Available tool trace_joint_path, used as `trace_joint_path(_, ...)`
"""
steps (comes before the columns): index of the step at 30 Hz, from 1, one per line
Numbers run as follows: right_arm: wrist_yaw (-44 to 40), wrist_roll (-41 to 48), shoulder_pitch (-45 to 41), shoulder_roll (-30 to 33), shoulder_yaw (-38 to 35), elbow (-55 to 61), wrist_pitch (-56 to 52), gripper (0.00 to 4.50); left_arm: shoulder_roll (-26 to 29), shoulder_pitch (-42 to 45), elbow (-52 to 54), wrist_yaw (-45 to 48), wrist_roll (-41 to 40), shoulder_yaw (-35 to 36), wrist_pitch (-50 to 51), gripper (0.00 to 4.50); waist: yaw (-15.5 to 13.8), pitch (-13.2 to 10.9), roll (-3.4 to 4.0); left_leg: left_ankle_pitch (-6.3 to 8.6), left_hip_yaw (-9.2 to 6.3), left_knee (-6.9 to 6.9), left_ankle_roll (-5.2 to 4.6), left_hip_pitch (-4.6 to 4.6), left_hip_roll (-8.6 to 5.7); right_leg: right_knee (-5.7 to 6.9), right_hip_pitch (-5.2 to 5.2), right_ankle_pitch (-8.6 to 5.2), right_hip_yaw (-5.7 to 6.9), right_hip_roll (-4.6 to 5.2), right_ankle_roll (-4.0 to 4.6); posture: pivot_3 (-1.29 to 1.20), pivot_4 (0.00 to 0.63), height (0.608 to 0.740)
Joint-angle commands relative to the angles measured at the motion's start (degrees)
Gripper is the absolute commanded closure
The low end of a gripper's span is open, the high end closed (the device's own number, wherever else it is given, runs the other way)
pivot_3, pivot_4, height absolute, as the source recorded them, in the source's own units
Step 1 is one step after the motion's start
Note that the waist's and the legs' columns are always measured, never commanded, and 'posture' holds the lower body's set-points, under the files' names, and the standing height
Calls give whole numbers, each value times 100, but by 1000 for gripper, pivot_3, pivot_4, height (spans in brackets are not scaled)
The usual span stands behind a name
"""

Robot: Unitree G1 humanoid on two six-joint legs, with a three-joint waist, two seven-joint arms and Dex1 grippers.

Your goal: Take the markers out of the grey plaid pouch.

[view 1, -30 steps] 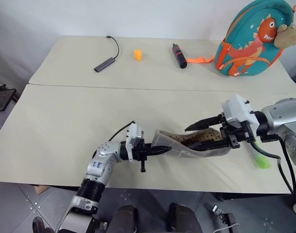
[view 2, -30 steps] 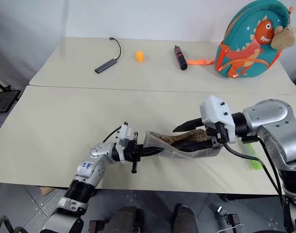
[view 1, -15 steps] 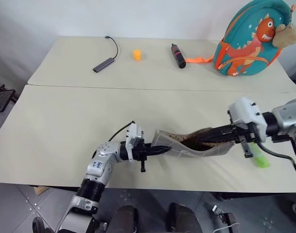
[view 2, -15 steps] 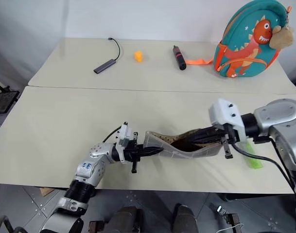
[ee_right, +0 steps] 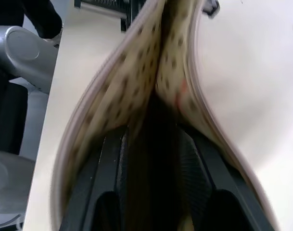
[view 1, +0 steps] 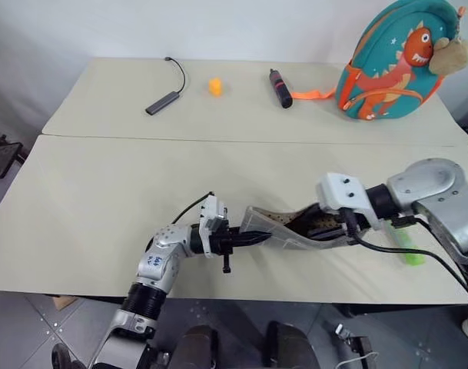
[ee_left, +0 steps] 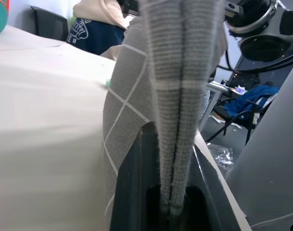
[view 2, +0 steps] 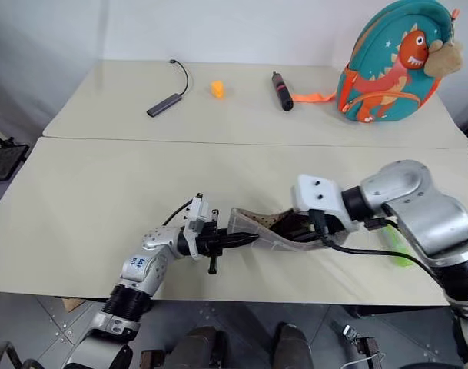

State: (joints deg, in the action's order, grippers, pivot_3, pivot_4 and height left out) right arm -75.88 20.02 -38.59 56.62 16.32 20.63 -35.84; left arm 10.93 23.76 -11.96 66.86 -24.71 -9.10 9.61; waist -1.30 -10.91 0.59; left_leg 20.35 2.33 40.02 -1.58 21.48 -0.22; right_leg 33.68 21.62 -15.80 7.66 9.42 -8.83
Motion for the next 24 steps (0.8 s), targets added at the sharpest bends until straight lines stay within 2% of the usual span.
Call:
trace_joint_path(1,97,-396,-201,-44,249,232,48,2887,-50,38,66,28,-38,-11,-41,4500,-2,0,0,0,0,0,0,0,-1,0,1,0,-1,0,0,0,150,740)
trace_joint_path(7,-18,-1119,-267,86,750,149,78,2887,-53,53,47,42,-31,-14,-48,4500,-13,0,0,0,-2,0,-1,2,-5,-3,0,0,1,2,0,0,150,740)
trace_joint_path(10,18,-1372,-367,-2,1017,109,-328,2887,-62,62,29,46,-30,-15,-50,4500,-1,0,0,0,0,0,0,2,-3,-1,0,0,0,1,0,0,150,740)
trace_joint_path(14,20,-2001,-434,-51,1489,-124,-132,2887,-84,91,2,40,-28,-13,-58,4500,-5,0,0,0,-1,1,0,1,-4,0,0,0,0,1,0,0,150,740)
trace_joint_path(17,-10,-2158,-435,-158,1581,-209,-105,2887,-102,109,-16,27,-23,-5,-71,4500,-4,0,0,0,0,1,0,1,-4,-1,0,0,1,1,0,0,150,740)
trace_joint_path(20,-58,-2087,-409,-294,1503,-146,-150,3522,-91,91,9,6,-25,18,-78,4500,-2,1,0,0,0,1,0,1,-4,0,0,0,0,1,0,0,150,740)
trace_joint_path(23,-52,-2002,-430,-394,1313,-136,-126,4449,-77,74,28,-10,-27,32,-72,4500,4,1,0,0,0,1,0,0,-3,0,0,0,0,0,0,0,150,740)
trace_joint_path(24,-58,-1979,-454,-396,1245,-137,-122,4449,-74,63,42,-17,-28,32,-68,4500,5,1,0,0,0,1,0,0,-3,0,0,0,0,0,0,0,150,740)
